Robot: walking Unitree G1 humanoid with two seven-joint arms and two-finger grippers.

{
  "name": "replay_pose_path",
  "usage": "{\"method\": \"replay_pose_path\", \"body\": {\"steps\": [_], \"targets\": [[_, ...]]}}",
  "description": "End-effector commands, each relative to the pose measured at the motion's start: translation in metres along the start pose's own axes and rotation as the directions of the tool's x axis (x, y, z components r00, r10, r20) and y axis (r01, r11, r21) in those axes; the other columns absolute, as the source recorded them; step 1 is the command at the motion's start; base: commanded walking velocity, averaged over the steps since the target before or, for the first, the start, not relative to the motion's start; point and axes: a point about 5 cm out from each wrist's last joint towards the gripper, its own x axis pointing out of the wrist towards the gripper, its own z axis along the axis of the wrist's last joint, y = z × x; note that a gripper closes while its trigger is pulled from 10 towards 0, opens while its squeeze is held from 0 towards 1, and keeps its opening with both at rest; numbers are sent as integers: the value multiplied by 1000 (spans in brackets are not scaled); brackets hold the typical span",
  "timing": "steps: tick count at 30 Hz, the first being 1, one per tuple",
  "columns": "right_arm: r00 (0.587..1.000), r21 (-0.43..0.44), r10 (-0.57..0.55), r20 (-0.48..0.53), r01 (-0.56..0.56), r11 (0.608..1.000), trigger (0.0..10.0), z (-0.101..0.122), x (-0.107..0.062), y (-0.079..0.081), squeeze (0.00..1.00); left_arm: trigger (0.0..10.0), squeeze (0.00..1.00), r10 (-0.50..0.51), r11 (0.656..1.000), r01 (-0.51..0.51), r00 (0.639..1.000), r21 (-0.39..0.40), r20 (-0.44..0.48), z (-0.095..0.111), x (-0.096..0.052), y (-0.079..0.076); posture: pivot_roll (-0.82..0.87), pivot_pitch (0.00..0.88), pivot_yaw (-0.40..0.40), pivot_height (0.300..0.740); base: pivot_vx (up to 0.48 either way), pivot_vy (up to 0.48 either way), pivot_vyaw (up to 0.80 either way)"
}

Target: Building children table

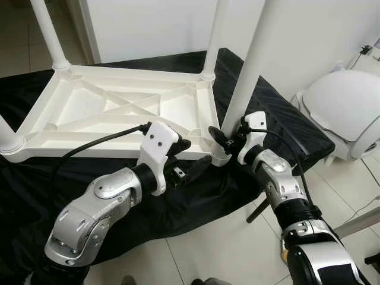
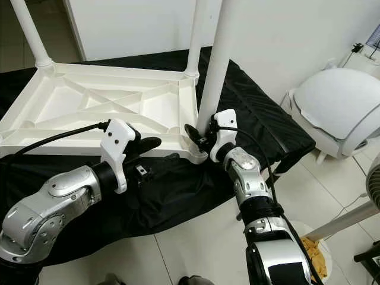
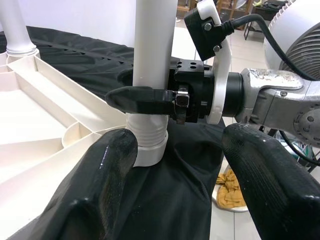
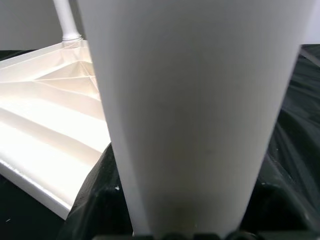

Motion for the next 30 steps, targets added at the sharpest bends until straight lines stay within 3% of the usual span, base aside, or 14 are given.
{"method": "replay_pose_path", "body": {"steps": [1,17,30], "targets": [[990,32,-85,-112,90,995,10000,-29,-11,0,0,10000,0,-9,1000,9,1000,-3,2,1,-1,-3,11,109,-61,740,0,0,0],[965,64,-259,-46,262,963,10000,-20,0,11,0,10000,0,-14,1000,14,1000,-5,7,2,1,-3,9,105,-59,740,0,0,0],[917,77,-399,-21,400,913,10000,-12,11,23,0,10000,0,-23,1000,23,1000,-7,21,5,3,-5,2,100,-61,740,0,0,0]]}}
